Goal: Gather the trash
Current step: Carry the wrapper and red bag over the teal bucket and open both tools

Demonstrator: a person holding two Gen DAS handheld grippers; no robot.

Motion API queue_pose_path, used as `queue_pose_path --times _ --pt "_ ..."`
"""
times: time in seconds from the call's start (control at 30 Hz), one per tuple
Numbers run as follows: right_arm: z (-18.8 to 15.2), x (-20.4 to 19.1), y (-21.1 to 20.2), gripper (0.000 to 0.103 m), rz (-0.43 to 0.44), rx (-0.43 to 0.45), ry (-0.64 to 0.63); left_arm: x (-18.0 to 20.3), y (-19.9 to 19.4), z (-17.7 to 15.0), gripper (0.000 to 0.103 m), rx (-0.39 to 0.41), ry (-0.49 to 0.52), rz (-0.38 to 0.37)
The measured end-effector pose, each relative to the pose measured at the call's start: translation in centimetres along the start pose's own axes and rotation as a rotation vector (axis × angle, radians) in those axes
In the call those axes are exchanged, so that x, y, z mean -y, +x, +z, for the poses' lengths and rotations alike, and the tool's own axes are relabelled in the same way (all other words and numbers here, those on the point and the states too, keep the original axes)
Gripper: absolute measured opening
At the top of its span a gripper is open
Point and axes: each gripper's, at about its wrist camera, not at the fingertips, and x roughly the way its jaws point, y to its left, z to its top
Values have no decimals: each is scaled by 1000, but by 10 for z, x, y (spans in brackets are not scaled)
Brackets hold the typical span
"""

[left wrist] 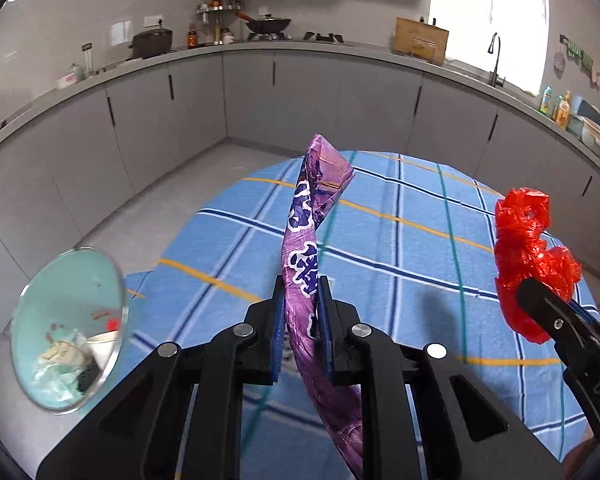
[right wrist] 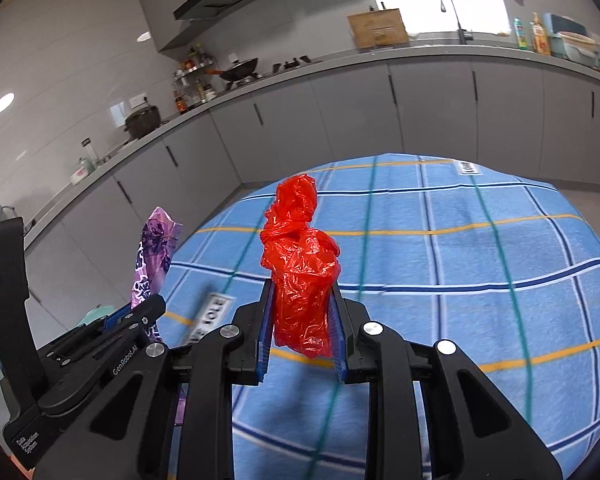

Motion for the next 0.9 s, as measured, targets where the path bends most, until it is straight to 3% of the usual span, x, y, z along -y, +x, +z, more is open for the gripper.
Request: queue_pose_path --times 0.9 --pt "-36 -159 21 26 187 -81 -163 -163 -45 -27 15 -18 -165 170"
